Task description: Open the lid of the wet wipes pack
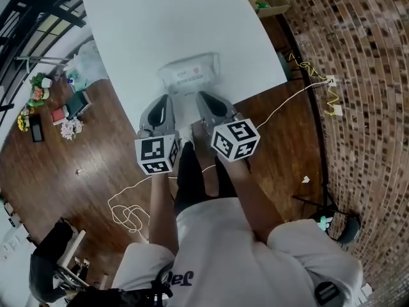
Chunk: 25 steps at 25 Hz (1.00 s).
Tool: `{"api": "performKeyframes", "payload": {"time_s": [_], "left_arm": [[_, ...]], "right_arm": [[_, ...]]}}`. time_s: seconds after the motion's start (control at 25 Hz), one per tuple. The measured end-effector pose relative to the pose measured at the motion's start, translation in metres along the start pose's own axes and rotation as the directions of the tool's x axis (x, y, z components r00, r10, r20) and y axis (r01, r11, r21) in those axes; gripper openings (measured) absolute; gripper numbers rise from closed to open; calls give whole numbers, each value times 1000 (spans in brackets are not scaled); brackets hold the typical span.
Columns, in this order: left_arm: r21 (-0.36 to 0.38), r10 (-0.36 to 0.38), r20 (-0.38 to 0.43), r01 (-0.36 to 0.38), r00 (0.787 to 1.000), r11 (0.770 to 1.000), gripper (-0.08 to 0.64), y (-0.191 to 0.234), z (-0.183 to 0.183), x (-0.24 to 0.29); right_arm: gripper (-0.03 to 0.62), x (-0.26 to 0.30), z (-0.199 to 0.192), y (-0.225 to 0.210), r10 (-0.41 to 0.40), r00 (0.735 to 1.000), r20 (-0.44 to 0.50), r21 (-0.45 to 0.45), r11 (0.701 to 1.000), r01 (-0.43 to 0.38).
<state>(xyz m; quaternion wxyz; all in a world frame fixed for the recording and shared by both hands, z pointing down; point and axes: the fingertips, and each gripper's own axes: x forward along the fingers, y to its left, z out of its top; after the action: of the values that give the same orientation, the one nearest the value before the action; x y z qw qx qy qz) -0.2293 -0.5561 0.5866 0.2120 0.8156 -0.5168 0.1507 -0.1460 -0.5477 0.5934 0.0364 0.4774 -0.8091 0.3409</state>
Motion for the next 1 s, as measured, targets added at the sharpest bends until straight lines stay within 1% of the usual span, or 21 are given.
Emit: {"api": "performKeyframes", "payload": {"time_s": [0.08, 0.16, 0.2, 0.24, 0.32, 0.44, 0.52, 0.68, 0.8, 1.0], "left_arm": [[-4, -22, -29, 22, 999, 1000, 15, 6, -9, 8], [-9, -33, -55, 33, 998, 999, 15, 12, -16, 15], [-14, -38, -66, 37, 997, 999, 15, 16, -19, 20], [-18, -43, -75, 42, 996, 999, 15, 19, -21, 25], [-20, -61, -89, 59, 994, 998, 15, 23, -23, 33], [2, -79, -105, 79, 991, 997, 15, 25, -23, 43], [12, -87, -112, 89, 990, 996, 15, 24, -22, 51], [26, -118, -148, 124, 982, 992, 15, 23, -31, 60], [24, -120, -187, 126, 975, 992, 15, 25, -41, 63], [33, -142, -206, 152, 968, 988, 15, 23, -45, 66]], "right_arm": [[-11, 8, -6, -2, 7, 1000, 25, 69, 998, -9], [-3, 15, -8, -4, 18, 998, 57, 160, 987, -27], [84, 18, -8, -6, 21, 997, 73, 206, 978, -36], [103, 21, -8, -9, 19, 996, 83, 248, 968, -40], [103, 26, -11, -14, -2, 996, 87, 315, 949, -25], [103, 30, -19, -23, -40, 996, 82, 404, 915, 3], [103, 33, -23, -27, -49, 995, 85, 451, 892, 5], [103, 41, -35, -26, -67, 996, 60, 495, 868, 29], [103, 46, -42, -28, -95, 995, 38, 527, 847, 60], [89, 48, -40, -32, -124, 992, 24, 538, 838, 92]]}}
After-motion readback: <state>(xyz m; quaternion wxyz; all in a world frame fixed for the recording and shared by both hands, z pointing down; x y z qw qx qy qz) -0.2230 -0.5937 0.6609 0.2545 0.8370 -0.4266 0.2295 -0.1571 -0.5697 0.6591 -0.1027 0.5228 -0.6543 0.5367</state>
